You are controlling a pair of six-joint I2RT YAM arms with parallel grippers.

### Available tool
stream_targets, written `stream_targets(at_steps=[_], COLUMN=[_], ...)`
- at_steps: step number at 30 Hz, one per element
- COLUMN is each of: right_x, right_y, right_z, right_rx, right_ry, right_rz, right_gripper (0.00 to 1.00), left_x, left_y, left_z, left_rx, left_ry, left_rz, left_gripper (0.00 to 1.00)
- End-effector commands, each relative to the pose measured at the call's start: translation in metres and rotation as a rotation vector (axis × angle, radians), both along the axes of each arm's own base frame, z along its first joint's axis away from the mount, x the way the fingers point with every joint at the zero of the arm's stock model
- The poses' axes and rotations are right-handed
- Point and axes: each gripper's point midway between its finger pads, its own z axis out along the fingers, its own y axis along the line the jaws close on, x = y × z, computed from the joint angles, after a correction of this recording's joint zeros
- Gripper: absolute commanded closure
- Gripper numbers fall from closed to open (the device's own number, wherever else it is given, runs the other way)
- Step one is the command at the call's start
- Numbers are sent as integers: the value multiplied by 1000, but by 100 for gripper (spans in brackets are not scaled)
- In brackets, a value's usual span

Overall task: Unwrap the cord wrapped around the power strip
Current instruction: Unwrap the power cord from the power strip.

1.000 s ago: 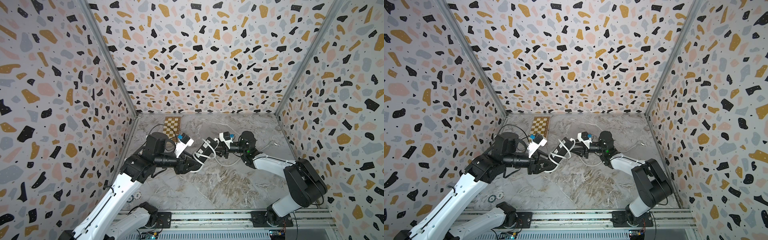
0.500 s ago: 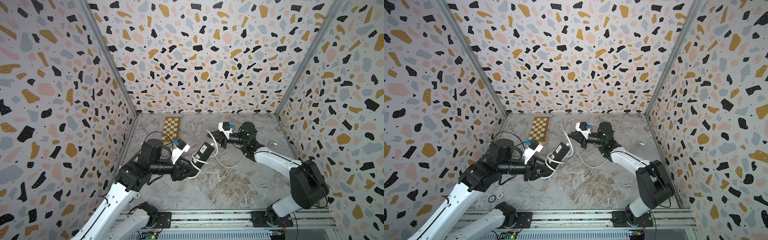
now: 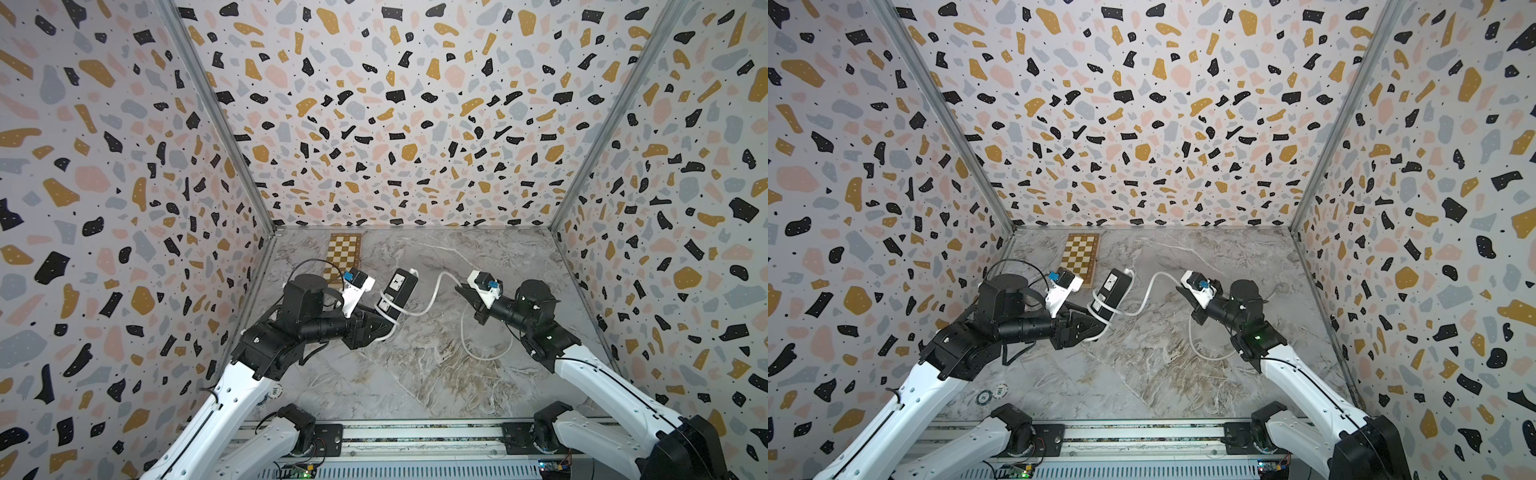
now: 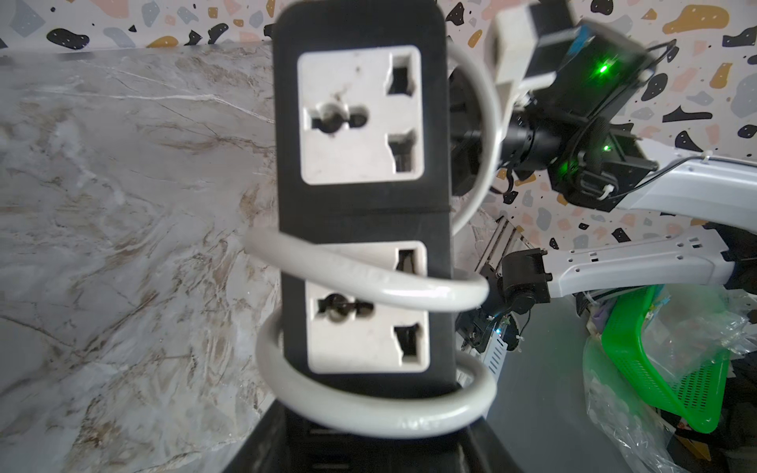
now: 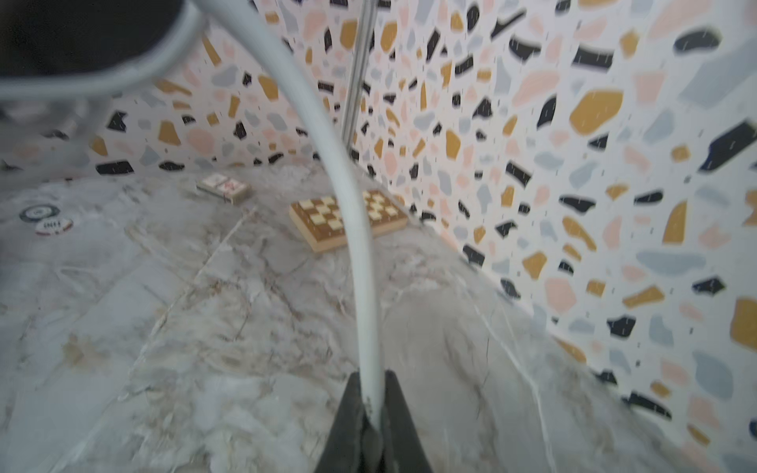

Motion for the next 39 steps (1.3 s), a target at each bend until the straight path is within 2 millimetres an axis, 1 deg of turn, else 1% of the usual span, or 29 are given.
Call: stream_targets(at_steps=[1,3,5,6,8,9,10,11,13,15,16,17,18,20,22,24,25,28,32,34,36,39], right_x=[7,9,8,8,9,13,16,19,21,14,9,5,0,-7,-19,-37,-46,-59,-64,-57,-45,-28], right_y=[-14,-12,-5,0,9,11,12,13,10,3,-6,-18,-35,-77,-126,-162,-174,-198,-234,-249,-256,-257], right_z=[-33,-46,-56,-59,-64,-65,-64,-60,-43,-22,-10,-4,0,-3,-20,-44,-56,-86,-101,-110,-124,-149], right_rx=[-74,-76,-58,-37,-14,-3,2,5,26,54,75,87,98,107,119,127,138,221,224,229,232,202], right_ry=[89,133,185,221,279,308,333,346,350,324,310,312,325,372,444,527,560,612,580,598,652,800], right_rz=[-104,-112,-84,-69,-41,-47,-58,-64,-91,-114,-157,-216,-304,-532,-815,-1029,-1103,-1288,-1513,-1594,-1627,-1630], right_gripper=[100,100,100,98,79,67,58,51,41,38,34,31,30,31,34,36,36,34,28,27,26,26], left_x=[8,10,10,10,12,13,15,17,21,25,27,28,29,31,31,33,33,33,29,28,26,25], left_y=[-2,-1,2,3,7,8,9,10,13,16,18,19,20,20,17,14,12,9,6,5,3,2], left_z=[48,53,58,58,59,58,56,54,48,43,40,37,35,31,27,24,22,19,20,19,17,15], left_rx=[-84,-79,-84,-88,-94,-89,-80,-72,-50,-29,-17,-8,0,5,-7,-18,-22,-30,-50,-64,-73,-84], left_ry=[-138,-141,-139,-141,-153,-155,-153,-148,-144,-145,-146,-148,-151,-154,-148,-142,-134,-126,-115,-103,-97,-87], left_rz=[15,31,50,64,90,100,112,122,144,170,181,188,194,194,181,171,167,153,133,126,120,114], left_gripper=[100,100,100,100,100,100,100,100,100,100,100,100,100,100,100,100,100,100,100,100,100,100])
